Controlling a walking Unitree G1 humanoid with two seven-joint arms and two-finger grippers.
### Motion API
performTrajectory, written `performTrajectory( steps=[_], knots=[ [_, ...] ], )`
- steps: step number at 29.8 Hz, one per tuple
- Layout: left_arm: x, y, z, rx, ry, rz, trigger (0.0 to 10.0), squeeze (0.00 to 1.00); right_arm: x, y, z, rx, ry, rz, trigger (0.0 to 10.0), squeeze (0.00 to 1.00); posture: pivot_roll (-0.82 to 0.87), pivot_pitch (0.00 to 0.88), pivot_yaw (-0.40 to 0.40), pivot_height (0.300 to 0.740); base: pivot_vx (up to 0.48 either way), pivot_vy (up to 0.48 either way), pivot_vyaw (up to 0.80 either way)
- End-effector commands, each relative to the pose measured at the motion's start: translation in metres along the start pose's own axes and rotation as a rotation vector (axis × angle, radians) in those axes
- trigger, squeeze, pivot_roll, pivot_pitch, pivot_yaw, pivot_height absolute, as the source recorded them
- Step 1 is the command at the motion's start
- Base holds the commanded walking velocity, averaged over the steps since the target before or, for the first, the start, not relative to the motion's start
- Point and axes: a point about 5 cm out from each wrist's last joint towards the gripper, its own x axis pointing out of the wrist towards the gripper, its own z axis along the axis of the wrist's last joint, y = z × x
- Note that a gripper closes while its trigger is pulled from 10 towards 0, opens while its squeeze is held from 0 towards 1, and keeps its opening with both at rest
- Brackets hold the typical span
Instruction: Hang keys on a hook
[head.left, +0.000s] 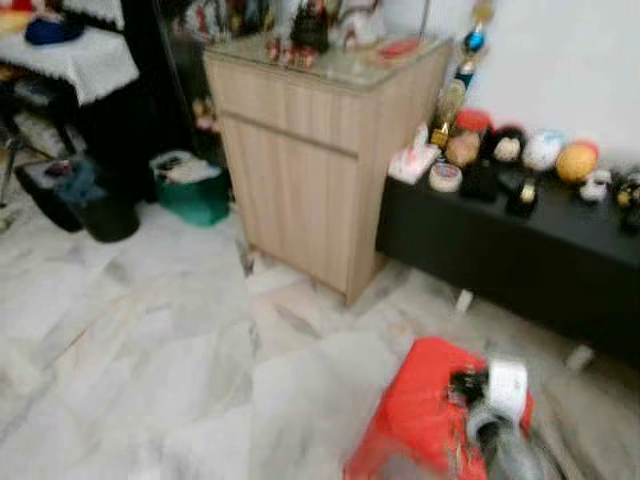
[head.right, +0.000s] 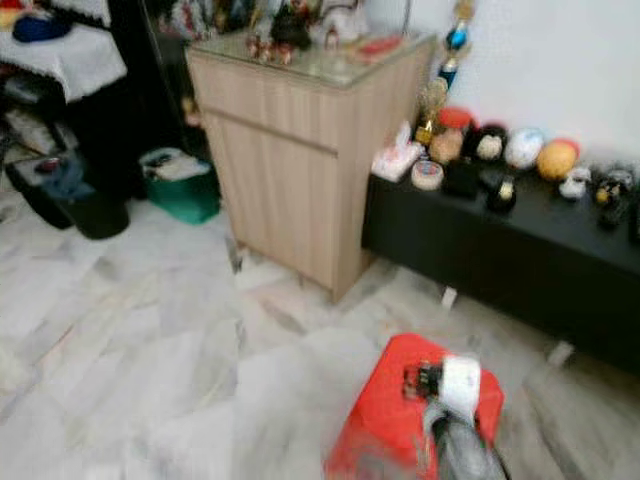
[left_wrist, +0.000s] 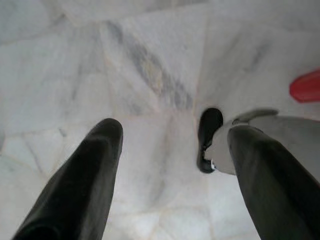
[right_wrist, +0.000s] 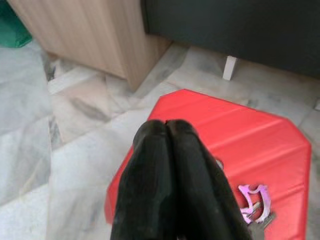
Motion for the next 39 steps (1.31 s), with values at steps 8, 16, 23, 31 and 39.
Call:
performTrajectory(
  steps=[8,16,23,31,39],
  knots=[
    [-0.0011,-0.0016,-0.0043,0.006,0.014,-0.006,10.0,0.0,0.0003,-0.0017,0.0018,-0.002,-0.01,-0.009,10.0,0.0,0.07,0.0,-0.059,0.74,-0.26,0.0,0.0],
    [-0.0014,-0.0005,-0.0044,0.001,0.012,-0.005,10.0,0.0,0.0005,-0.0027,0.0021,-0.008,-0.008,-0.012,10.0,0.0,0.07,0.0,-0.063,0.74,-0.26,0.0,0.0],
    [-0.0014,0.0007,-0.0037,-0.002,0.008,-0.004,10.0,0.0,0.0009,-0.0032,0.0027,-0.013,-0.008,-0.012,10.0,0.0,0.07,0.0,-0.066,0.74,-0.262,0.0,0.0],
    [-0.0013,0.0004,-0.0035,-0.003,0.006,-0.006,10.0,0.0,0.0013,-0.0035,0.0029,-0.016,-0.005,-0.011,10.0,0.0,0.07,0.0,-0.068,0.74,-0.262,0.0,0.0],
    [-0.0011,0.0003,-0.0022,-0.002,0.0,-0.006,10.0,0.0,0.0019,-0.0036,0.0036,-0.019,-0.004,-0.009,10.0,0.0,0.07,0.0,-0.067,0.74,-0.262,0.0,0.0]
  ],
)
